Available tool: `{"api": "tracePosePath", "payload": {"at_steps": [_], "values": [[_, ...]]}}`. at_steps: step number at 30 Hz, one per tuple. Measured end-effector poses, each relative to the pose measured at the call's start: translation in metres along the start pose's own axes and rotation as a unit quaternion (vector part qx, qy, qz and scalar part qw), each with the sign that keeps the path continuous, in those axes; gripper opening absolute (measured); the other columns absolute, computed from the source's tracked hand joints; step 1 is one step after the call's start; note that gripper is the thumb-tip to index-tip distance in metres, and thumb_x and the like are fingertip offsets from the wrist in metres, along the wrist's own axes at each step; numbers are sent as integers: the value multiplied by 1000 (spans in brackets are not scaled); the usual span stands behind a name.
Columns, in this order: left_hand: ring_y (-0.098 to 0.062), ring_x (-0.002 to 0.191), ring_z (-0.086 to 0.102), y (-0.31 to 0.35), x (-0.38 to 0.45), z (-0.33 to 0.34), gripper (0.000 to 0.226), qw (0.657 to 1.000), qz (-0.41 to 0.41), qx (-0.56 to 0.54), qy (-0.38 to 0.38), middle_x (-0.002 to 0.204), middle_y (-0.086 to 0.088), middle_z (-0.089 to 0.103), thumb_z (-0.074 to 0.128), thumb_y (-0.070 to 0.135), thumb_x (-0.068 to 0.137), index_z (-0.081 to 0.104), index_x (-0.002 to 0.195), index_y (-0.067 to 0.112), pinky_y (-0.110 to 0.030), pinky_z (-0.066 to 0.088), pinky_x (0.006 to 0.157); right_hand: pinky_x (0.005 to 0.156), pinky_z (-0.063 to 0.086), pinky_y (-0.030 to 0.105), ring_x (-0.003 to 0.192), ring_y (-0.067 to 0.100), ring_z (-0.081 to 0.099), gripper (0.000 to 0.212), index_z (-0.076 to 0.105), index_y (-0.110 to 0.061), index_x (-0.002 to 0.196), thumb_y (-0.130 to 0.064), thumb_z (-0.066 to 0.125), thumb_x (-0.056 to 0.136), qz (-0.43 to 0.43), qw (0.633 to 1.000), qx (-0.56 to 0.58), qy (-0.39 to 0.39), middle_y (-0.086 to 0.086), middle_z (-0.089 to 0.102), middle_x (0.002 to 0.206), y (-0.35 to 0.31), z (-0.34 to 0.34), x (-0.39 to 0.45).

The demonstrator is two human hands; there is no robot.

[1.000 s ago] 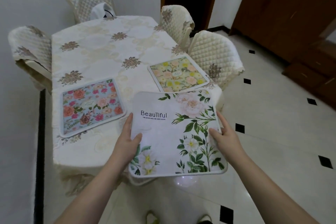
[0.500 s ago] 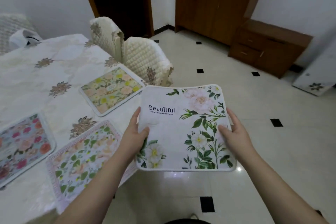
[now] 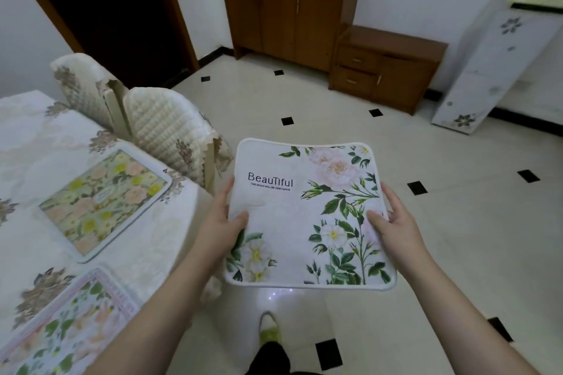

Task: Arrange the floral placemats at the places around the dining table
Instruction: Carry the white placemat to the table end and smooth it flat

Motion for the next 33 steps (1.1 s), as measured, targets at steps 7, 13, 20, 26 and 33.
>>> {"api": "tracePosePath", "payload": {"at_steps": [7, 13, 20, 26, 33], "values": [[-12, 109, 69, 2, 98, -4, 75, 999, -8, -38, -6, 131, 6, 64, 61, 6, 95, 29, 150, 45, -37, 56, 93, 81, 59, 39, 94, 19, 75, 64, 39, -48, 143, -8, 57, 97, -8, 1000, -8, -6, -8, 76, 108, -27, 26, 83], [-12, 110, 68, 12, 180, -29, 73, 999, -10, -36, -6, 129, 14, 65, 62, 11, 91, 35, 145, 50, -46, 55, 95, 79, 60, 43, 93, 20, 75, 63, 41, -51, 141, -8, 56, 97, 0, 1000, -13, -12, -6, 75, 110, -60, 72, 157], [-17, 108, 70, 24, 263, -50, 72, 1000, -17, -12, 5, 126, 7, 68, 62, 16, 87, 35, 143, 54, -52, 52, 98, 84, 60, 45, 91, 14, 75, 65, 36, -45, 147, -10, 56, 97, -19, 999, -42, -11, -11, 75, 109, -89, 110, 231], [-11, 105, 71, 33, 329, -36, 72, 999, -21, -39, 15, 124, 12, 68, 59, 6, 93, 35, 148, 46, -46, 55, 96, 81, 60, 47, 91, 18, 75, 64, 38, -50, 143, -11, 57, 97, -11, 999, -34, -23, -8, 74, 112, -97, 113, 306], [-15, 100, 72, 65, 415, 8, 72, 999, -28, -18, 37, 124, 0, 70, 58, 4, 93, 33, 150, 41, -40, 59, 88, 88, 58, 51, 95, 20, 74, 62, 41, -48, 143, -9, 56, 97, -13, 999, -19, -39, -6, 74, 114, -108, 93, 416]]}}
Point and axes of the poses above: each hand's wrist, its own x-axis towards the middle knuckle, its own z-axis out of the palm, y = z × x, the point moved 9 cm from there along x, towards the middle knuckle
